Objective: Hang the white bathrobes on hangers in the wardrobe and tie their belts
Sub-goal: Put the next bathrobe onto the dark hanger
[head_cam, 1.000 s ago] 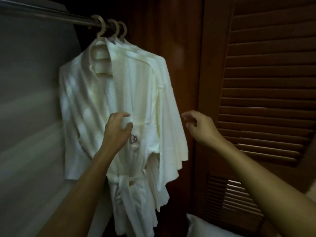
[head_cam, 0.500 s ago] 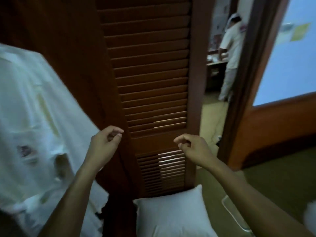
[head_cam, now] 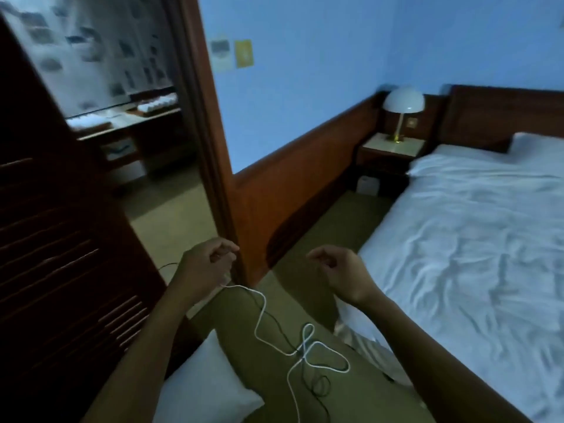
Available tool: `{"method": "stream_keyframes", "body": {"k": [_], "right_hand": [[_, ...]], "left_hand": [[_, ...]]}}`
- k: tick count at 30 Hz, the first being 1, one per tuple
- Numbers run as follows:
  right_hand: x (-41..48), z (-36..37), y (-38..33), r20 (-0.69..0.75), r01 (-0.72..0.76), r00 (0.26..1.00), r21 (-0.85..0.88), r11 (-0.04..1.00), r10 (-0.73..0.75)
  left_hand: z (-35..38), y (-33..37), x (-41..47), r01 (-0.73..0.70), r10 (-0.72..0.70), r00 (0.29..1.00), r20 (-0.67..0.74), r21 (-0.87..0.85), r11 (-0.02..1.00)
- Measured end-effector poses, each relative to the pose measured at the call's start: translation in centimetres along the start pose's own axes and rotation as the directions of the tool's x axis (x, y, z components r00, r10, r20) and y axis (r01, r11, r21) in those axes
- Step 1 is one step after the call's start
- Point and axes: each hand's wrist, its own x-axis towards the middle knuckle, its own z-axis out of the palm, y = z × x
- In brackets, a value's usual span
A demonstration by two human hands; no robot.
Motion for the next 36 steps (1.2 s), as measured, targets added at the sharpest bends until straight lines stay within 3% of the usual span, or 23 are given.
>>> {"method": "stream_keyframes", "body": {"k": [4,10,14,19,23,29,36], "right_hand": [[-3.5,-6.0,6.3,-0.196,-0.202,0.957,0.070,0.977,0.212],[-10.2,-14.8,13.3,-0.418,-0.419,0.795,0.145,0.896,0.440],[-14.3,-20.5,17.1,-0.552,-0.531,0.643,0.179,0.828,0.531],[-18.5,-27.1,21.6,-0.699,-0.633,0.397,0.260,0.729,0.594],[-21.4,-31.2,25.0,-0.764,-0.668,0.189,0.360,0.651,0.617],[-26.3,-35.4,29.4,-0.778,-0.601,-0.085,0.538,0.591,0.622],[-35.0,-39.4,34.6,-0.753,-0.593,-0.305,0.629,0.503,0.582]], "left_hand": [[9.7,5.8,4.6,-0.118,0.121,0.968,0.222,-0.027,0.993],[24.1,15.5,8.1,-0.305,0.294,0.830,0.474,-0.055,0.951],[32.8,21.6,9.4,-0.357,0.390,0.698,0.601,-0.181,0.917],[43.5,28.9,10.9,-0.341,0.467,0.520,0.715,-0.327,0.881],[52.3,34.3,11.5,-0.331,0.513,0.352,0.783,-0.409,0.851],[63.8,41.9,8.4,-0.297,0.519,0.133,0.844,-0.466,0.834],[76.1,47.9,1.0,-0.340,0.449,-0.094,0.889,-0.452,0.824]]}}
